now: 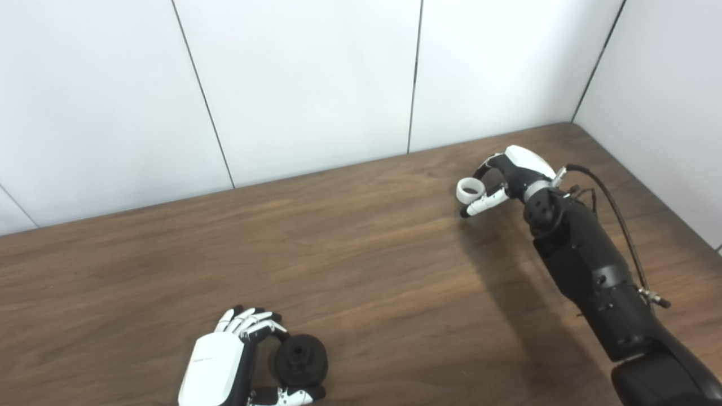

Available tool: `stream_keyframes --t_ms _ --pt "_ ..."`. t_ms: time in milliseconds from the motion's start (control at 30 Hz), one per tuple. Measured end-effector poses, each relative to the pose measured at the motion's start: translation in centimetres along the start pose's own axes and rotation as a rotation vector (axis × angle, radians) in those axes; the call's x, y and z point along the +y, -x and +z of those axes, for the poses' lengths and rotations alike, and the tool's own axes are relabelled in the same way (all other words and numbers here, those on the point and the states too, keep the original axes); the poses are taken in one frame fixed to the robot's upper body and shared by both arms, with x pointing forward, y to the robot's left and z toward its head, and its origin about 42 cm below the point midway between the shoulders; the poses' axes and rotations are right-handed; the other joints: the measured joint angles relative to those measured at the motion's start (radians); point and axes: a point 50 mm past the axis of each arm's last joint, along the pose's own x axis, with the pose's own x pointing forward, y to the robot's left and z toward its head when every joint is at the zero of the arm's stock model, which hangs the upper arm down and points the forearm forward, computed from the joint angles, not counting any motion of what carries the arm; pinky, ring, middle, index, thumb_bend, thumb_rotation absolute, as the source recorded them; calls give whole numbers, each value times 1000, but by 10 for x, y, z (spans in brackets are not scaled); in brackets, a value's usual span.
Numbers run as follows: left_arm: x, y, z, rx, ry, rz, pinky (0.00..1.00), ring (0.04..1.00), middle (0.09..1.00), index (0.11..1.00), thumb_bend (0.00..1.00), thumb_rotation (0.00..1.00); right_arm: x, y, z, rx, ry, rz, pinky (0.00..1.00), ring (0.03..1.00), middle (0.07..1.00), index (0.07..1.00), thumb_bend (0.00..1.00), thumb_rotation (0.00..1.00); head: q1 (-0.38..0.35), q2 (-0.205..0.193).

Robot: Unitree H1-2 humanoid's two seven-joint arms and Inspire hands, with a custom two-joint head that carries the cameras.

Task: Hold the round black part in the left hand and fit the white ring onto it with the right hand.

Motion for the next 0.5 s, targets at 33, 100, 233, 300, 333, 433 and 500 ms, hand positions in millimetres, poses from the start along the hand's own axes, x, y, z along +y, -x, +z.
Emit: stream_keyframes --t_ms 33,100,233,300,333,433,500 --pt "0 0 0 0 0 0 929 835 751 484 524 52 0 0 0 1 0 0 977 1000 933 684 795 279 0 0" --pt "0 0 0 0 0 -1 929 834 751 484 524 52 0 0 0 1 0 1 976 1000 932 684 793 274 0 0" --pt "0 0 0 0 0 -1 927 836 751 484 524 52 0 0 0 1 1 2 970 1000 933 685 793 276 2 2" --pt "0 0 0 0 0 -1 928 838 752 484 524 53 1 0 0 0 2 3 969 1000 934 684 790 273 2 2" --pt "0 0 0 0 0 -1 928 838 752 484 524 53 1 0 0 0 3 4 968 1000 934 684 790 273 2 2" --pt "0 0 0 0 0 -1 930 837 752 484 524 53 3 -1 0 3 8 11 963 1000 933 680 792 270 2 2" --pt "0 0 0 0 0 -1 932 838 754 484 524 52 3 -2 0 5 9 12 961 1000 933 678 793 270 2 2"
